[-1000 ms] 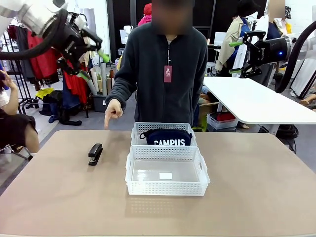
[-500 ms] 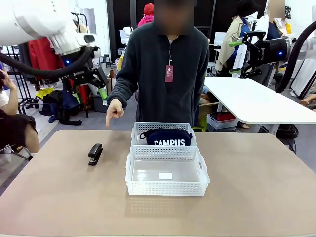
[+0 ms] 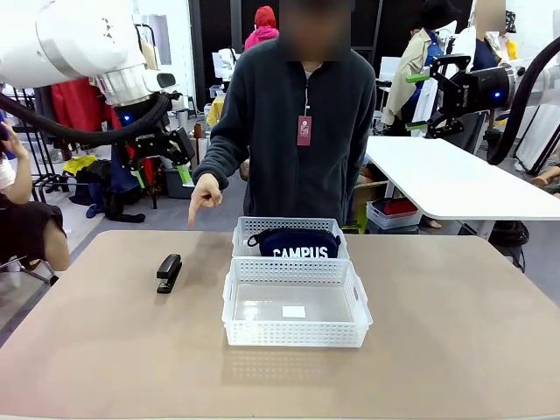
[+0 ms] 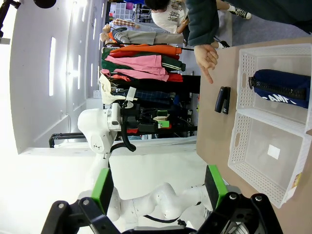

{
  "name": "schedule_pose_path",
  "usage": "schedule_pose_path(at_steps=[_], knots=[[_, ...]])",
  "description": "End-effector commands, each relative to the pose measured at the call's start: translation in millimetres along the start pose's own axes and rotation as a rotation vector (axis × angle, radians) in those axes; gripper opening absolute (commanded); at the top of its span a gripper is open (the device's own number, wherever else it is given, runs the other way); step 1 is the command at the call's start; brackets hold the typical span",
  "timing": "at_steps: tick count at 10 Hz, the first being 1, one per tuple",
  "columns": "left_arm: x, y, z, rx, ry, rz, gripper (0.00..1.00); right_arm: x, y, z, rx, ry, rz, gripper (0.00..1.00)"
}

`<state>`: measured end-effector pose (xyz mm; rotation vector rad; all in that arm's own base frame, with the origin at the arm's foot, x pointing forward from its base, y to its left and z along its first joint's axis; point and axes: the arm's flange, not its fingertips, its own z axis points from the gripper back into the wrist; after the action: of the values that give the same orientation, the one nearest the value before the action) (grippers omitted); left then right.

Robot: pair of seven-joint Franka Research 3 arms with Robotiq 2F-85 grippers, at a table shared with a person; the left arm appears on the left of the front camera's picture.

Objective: Distribute items into two baskets.
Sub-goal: Pick up the Stapler that the person points to.

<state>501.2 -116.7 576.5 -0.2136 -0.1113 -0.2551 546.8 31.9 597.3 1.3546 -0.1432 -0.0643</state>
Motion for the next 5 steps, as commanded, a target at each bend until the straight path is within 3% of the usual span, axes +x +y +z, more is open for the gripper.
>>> schedule_pose_path(at_steps=[1,2,3,5], knots=[[-0.7,1.8,2.5,0.001,0.006,0.001,1.0,-1.6,2.4,-0.1,0.004,0.004,-0.005,1.0],[0.0,0.0,0.0,0.0,0.0,0.0,1.0,-1.6,2.4,-0.1,0.004,0.004,-0.005,1.0],[8.3,3.5,-15.5,-0.011,0.11,0.015,1.0,-1.6,2.4,-0.1,0.004,0.004,-0.005,1.0],[19.9,19.7,-53.9,0.027,0.188,0.061,1.0,-1.6,2.4,-0.1,0.004,0.004,-0.005,1.0]])
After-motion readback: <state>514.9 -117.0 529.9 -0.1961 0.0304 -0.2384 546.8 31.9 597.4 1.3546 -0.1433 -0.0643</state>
